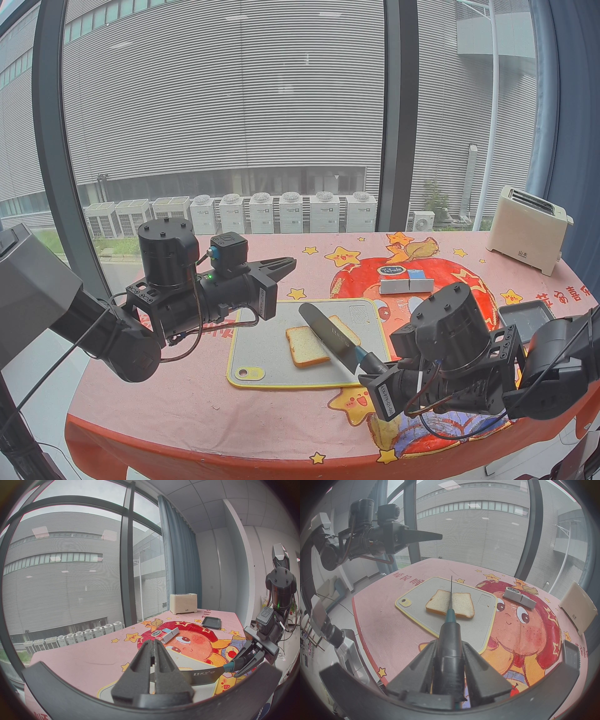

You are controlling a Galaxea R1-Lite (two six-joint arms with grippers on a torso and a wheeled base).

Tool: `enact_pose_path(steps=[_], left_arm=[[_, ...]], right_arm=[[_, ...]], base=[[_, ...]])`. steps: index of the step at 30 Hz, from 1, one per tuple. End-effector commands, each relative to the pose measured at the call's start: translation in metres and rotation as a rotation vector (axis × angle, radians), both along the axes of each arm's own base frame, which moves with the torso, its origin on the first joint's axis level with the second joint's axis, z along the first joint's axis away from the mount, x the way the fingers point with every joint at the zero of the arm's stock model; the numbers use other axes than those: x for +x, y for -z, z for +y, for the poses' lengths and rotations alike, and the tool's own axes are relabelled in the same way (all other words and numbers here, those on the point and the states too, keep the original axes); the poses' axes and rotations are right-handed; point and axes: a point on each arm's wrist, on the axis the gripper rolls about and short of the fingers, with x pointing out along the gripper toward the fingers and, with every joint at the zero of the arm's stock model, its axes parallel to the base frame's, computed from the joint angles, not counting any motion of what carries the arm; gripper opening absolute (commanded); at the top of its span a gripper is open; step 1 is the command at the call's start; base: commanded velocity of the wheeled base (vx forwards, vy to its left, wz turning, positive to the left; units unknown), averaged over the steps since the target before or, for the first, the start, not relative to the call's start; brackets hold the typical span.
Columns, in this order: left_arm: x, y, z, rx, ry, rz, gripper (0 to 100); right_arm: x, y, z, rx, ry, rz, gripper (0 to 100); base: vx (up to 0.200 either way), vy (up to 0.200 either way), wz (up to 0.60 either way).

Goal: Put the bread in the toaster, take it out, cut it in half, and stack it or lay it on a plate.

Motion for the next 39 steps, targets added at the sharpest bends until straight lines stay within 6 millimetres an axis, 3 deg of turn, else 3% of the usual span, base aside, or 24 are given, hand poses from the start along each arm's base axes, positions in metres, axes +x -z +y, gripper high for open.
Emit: enact_pose_path(steps=[1, 26, 39], left_arm=[[-0.002, -0.006, 0.004, -0.007, -0.006, -0.014, 0], [-0.036, -0.026, 0.059, -0.013, -0.120, -0.032, 0], [-0.074, -0.031, 0.077, -0.014, -0.130, -0.035, 0]], right_arm=[[-0.001, 0.001, 0.000, -0.004, -0.003, 0.002, 0], [-0.005, -0.001, 0.002, 0.002, -0.017, -0.004, 0], [-0.003, -0.003, 0.001, 0.004, -0.005, -0.014, 0]], base=[[0.000, 0.000, 0.00], [0.000, 0.000, 0.00], [0.000, 0.000, 0.00]])
